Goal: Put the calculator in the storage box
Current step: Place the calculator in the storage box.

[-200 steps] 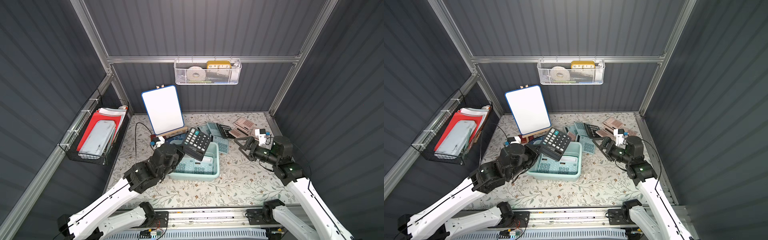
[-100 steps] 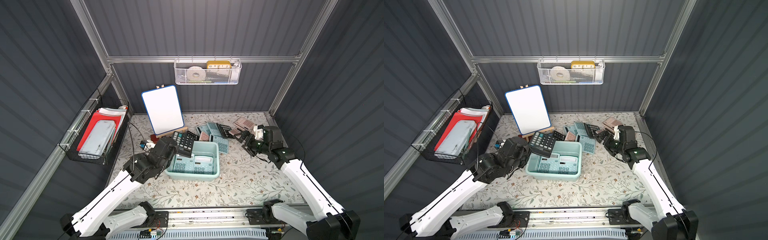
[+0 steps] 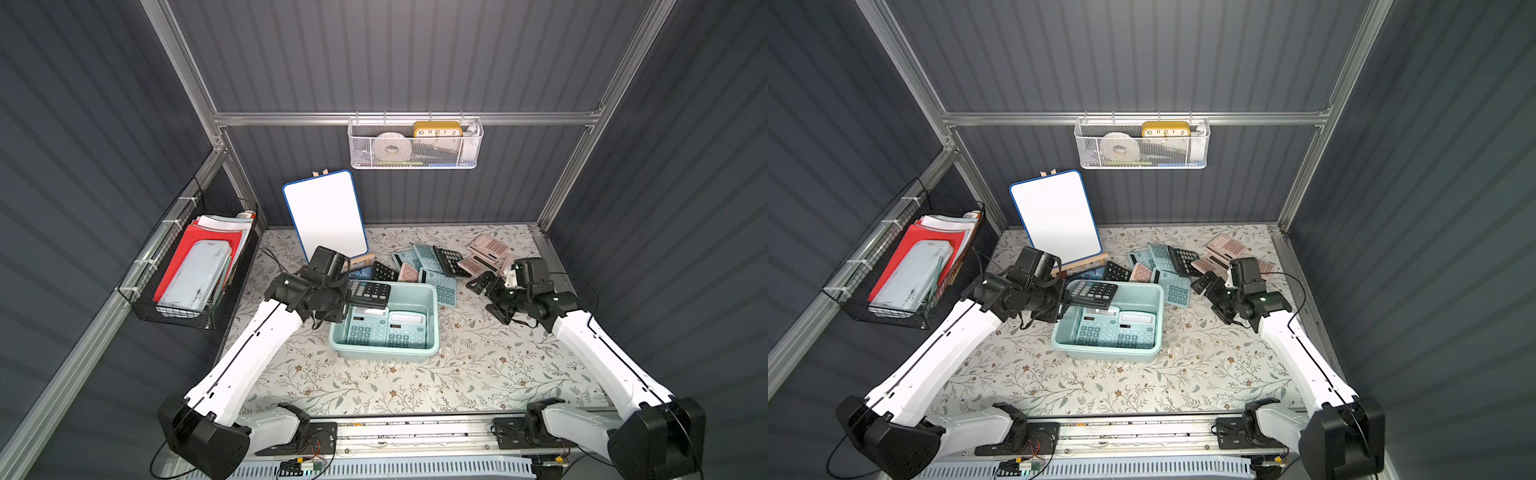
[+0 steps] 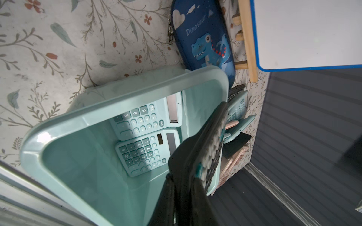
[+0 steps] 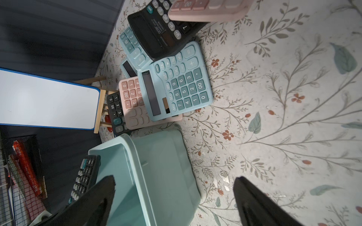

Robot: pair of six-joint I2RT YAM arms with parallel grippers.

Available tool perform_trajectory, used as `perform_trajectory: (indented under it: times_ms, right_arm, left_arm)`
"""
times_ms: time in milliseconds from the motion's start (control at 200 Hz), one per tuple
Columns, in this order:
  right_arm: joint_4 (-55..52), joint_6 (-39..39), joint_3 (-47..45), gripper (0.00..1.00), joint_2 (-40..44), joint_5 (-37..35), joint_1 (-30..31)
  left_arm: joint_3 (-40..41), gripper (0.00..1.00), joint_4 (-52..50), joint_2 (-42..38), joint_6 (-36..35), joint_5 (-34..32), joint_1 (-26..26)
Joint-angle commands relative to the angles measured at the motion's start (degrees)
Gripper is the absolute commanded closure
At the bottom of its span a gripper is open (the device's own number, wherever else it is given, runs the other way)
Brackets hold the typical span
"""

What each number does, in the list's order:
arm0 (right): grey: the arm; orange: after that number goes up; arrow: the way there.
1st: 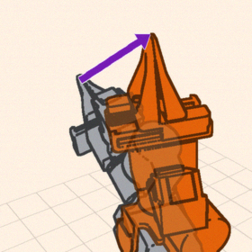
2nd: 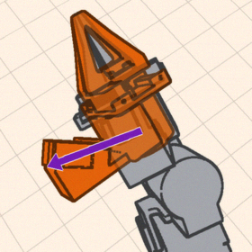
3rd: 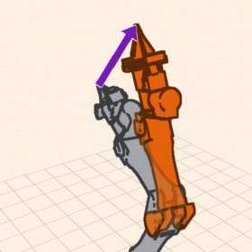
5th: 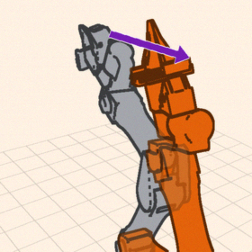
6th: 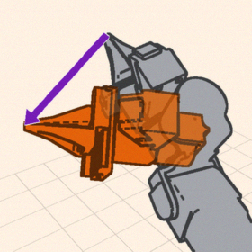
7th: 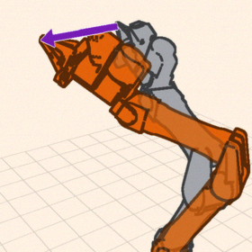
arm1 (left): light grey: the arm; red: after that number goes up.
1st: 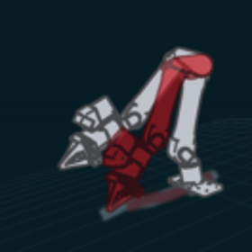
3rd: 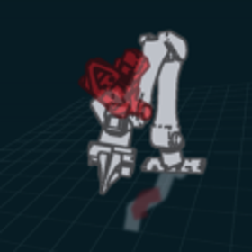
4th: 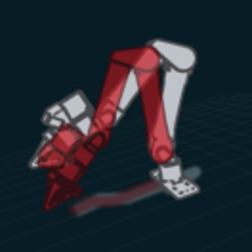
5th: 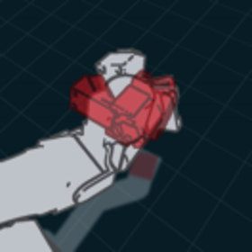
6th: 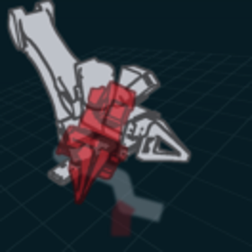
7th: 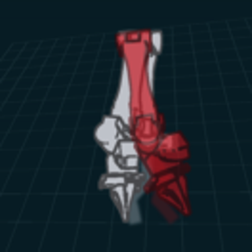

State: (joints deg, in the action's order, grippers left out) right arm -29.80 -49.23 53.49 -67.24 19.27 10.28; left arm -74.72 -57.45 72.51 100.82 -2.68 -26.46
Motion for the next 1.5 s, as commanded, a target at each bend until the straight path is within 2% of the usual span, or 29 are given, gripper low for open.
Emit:
perform_trajectory:
  times_ms: [0,145,315,405,560,896,1216,1496]
  right_arm:
    - [-1.73,-0.32,3.01,0.01,-1.46,0.01,0.18]
    - [-3.71,0.03,6.6,0.01,-5.37,0.06,0.18]
    - [-3.5,-0.56,10.3,0.01,-8.89,0.77,0.18]
    - [-3.56,0.04,11.76,0.01,-10.6,1.04,0.18]
    - [-3.78,1.13,14.69,0.01,-13.92,2.19,0.16]
    - [-6.05,3.66,21.69,0.01,-21.02,5.87,0.09]
    - [-6.45,4.77,22.23,0.01,-22.22,7.44,-0.09]
    - [-6.41,5.21,22.2,0.01,-23.11,9.17,-0.09]
  left_arm:
    - [-1.74,1.0,-5.01,1.53,2.84,9.4,1.41]
    - [-2.82,1.0,-10.21,3.78,2.99,14.08,3.44]
    - [-2.36,1.0,-11.41,6.06,0.66,15.94,5.53]
    - [-2.57,1.0,-13.28,7.43,-1.69,15.32,6.62]
    - [-2.04,1.0,-10.15,9.23,-5.7,13.5,8.38]
    - [-10.39,1.0,-10.25,17.66,-15.76,10.13,8.82]
    - [-8.56,1.0,-11.16,17.62,-15.76,7.9,8.7]
    - [-8.15,1.0,-12.07,18.18,-9.84,8.13,6.71]
